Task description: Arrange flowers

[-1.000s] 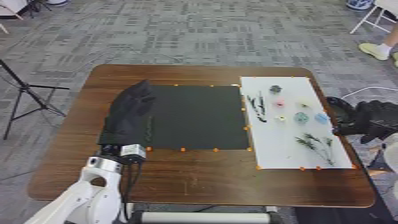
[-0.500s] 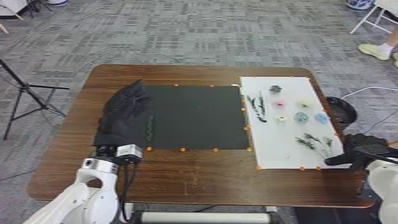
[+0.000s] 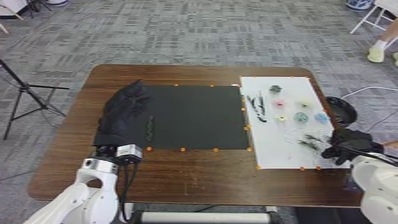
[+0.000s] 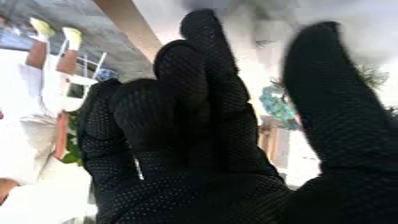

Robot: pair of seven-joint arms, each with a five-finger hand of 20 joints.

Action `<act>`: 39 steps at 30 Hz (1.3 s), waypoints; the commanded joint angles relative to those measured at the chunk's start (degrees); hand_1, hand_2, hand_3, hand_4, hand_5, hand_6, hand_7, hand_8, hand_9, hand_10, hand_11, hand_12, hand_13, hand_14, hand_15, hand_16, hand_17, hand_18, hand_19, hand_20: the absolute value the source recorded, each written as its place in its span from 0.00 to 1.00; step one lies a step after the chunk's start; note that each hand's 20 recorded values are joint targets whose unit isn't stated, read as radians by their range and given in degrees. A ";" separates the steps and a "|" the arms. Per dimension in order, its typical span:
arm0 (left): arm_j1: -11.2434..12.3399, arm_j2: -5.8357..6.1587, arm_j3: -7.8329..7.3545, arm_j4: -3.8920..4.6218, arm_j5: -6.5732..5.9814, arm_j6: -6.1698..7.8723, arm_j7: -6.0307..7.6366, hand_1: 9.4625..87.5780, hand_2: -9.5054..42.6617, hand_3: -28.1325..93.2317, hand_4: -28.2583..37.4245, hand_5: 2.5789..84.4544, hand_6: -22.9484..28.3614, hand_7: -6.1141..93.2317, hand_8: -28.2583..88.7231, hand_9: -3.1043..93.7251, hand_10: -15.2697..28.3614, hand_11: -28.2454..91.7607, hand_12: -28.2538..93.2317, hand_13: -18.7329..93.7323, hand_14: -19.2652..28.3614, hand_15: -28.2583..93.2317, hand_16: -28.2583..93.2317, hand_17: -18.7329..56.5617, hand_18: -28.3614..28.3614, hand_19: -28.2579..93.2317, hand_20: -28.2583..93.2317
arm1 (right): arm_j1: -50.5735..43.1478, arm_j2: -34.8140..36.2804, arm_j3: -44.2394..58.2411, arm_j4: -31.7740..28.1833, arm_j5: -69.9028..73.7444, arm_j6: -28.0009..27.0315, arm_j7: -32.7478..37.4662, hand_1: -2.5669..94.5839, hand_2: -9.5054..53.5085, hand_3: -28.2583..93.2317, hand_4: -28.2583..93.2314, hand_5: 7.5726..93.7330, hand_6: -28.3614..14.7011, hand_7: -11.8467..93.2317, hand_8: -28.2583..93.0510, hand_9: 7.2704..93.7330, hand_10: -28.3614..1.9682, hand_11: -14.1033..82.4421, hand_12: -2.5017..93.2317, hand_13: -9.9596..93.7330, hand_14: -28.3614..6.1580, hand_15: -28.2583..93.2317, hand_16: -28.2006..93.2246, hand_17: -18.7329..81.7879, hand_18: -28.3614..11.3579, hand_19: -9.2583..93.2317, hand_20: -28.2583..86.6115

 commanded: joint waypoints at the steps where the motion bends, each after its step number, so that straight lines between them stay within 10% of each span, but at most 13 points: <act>1: 0.45 0.20 -0.58 -0.56 -0.49 0.82 0.44 0.30 0.08 0.80 0.12 0.35 0.48 0.32 0.15 0.30 0.62 0.49 0.40 0.38 0.70 0.56 0.27 0.14 0.85 0.57 0.37 | 1.66 0.48 -1.32 0.14 1.35 1.48 -2.49 0.50 0.01 0.89 0.00 0.77 0.67 0.52 0.38 0.78 0.63 0.69 0.62 0.78 0.56 0.90 0.54 0.50 0.19 0.90 0.64; 11: 0.55 1.38 -1.84 -1.04 -0.43 1.48 0.16 0.30 0.09 0.80 0.12 0.35 0.48 0.32 0.15 0.30 0.62 0.49 0.40 0.38 0.70 0.56 0.27 0.15 0.85 0.57 0.37 | 2.00 -0.19 3.13 -4.09 2.51 10.41 -5.26 0.43 0.01 0.91 0.13 0.80 0.71 0.62 0.46 0.86 0.64 0.84 0.59 0.84 0.55 0.97 0.57 0.55 0.17 0.97 0.65; 19: 0.35 2.29 -2.81 -1.30 0.08 1.71 0.77 0.30 0.09 0.80 0.12 0.35 0.48 0.32 0.15 0.30 0.62 0.49 0.40 0.38 0.70 0.55 0.27 0.15 0.85 0.57 0.37 | 34.02 -5.28 -23.19 -4.96 -0.04 19.40 -6.51 0.41 0.01 0.92 0.17 0.83 0.72 0.62 0.47 0.89 0.66 0.85 0.60 0.87 0.57 0.99 0.56 0.58 0.16 1.00 0.64; 26: 6.26 1.83 -7.01 -2.84 0.45 3.17 0.66 0.29 0.09 0.80 0.12 0.35 0.48 0.32 0.15 0.30 0.62 0.49 0.40 0.38 0.70 0.55 0.27 0.15 0.85 0.57 0.37 | 54.17 -18.85 -43.16 -1.08 -0.60 20.21 -7.80 0.41 0.01 0.92 0.17 0.84 0.72 0.61 0.47 0.90 0.67 0.85 0.60 0.88 0.58 0.99 0.57 0.59 0.16 1.00 0.65; 39: 17.13 -0.95 -13.58 -4.30 0.03 6.01 0.16 0.29 0.07 0.80 0.11 0.35 0.48 0.32 0.15 0.30 0.62 0.49 0.40 0.38 0.70 0.56 0.27 0.15 0.85 0.57 0.38 | 64.06 -36.53 -60.60 8.40 -2.45 16.56 -2.62 0.44 0.00 0.91 0.13 0.85 0.72 0.58 0.45 0.91 0.69 0.84 0.59 0.89 0.60 0.98 0.57 0.61 0.16 1.00 0.65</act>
